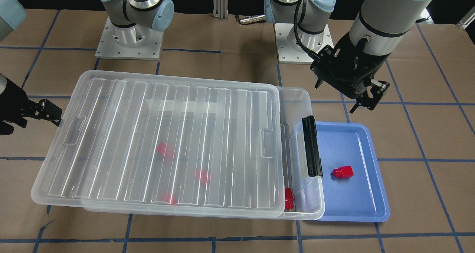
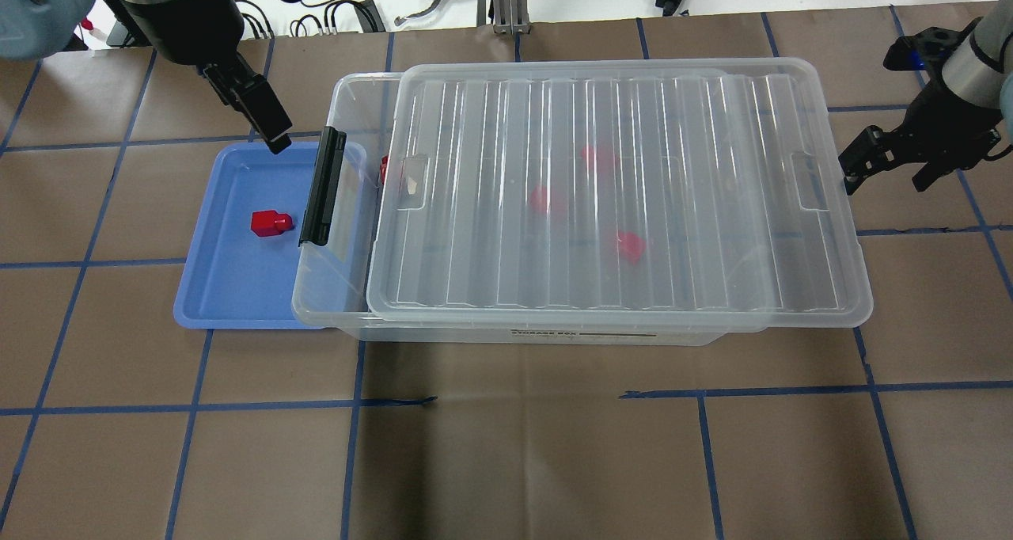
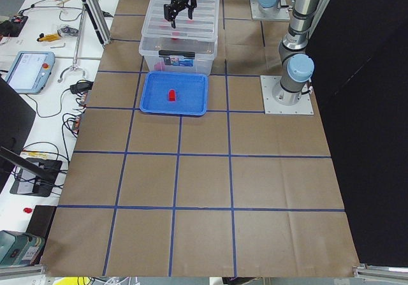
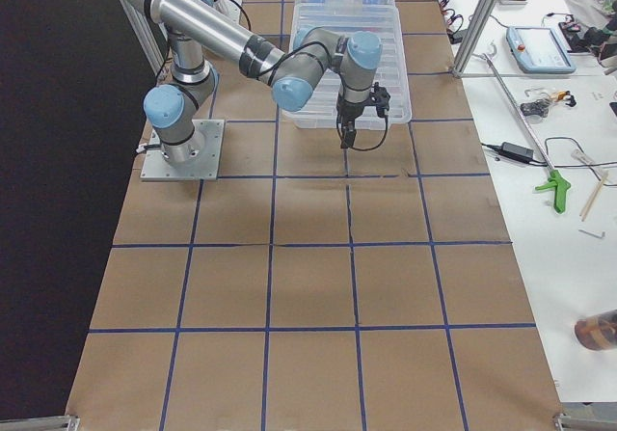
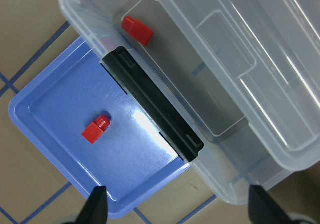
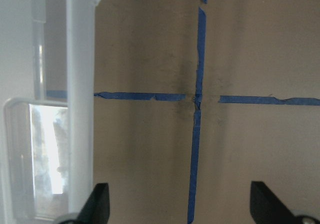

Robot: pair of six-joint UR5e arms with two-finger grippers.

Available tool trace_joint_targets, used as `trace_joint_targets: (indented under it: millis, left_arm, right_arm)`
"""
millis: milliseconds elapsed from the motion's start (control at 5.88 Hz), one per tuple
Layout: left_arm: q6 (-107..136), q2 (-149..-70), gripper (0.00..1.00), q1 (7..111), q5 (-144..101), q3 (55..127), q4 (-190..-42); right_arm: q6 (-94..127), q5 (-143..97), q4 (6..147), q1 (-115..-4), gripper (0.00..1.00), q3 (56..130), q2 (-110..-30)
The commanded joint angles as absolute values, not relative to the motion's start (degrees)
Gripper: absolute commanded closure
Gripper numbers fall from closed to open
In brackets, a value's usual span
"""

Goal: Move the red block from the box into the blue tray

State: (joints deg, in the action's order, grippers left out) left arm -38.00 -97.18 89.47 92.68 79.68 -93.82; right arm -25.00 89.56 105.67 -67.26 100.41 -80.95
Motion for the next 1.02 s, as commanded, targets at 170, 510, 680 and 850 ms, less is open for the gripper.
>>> trace_joint_targets:
  millis: [170,510,680,850]
  left_arm:
    - [-9.8,-95.5,0.02,89.4,92.6,80.5,-92.0]
    - [-8.1,-95.3,0.02,88.9,92.5,80.7,-92.0]
    - [-7.8,-94.3,0.02,88.9,92.7,81.1,-92.4]
    - [-7.6,-91.6,0.02,88.6,92.7,83.3,-92.7]
  right_arm:
    - [-25.0,88.3,105.3,-68.9,0.0,100.5,-80.9]
    - [-24.8,85.5,104.9,-69.7,0.0,100.9,-80.9]
    - [-22.8,85.4,104.9,-71.4,0.0,101.2,-80.9]
    - [-22.3,85.3,104.9,-73.2,0.0,101.2,-80.9]
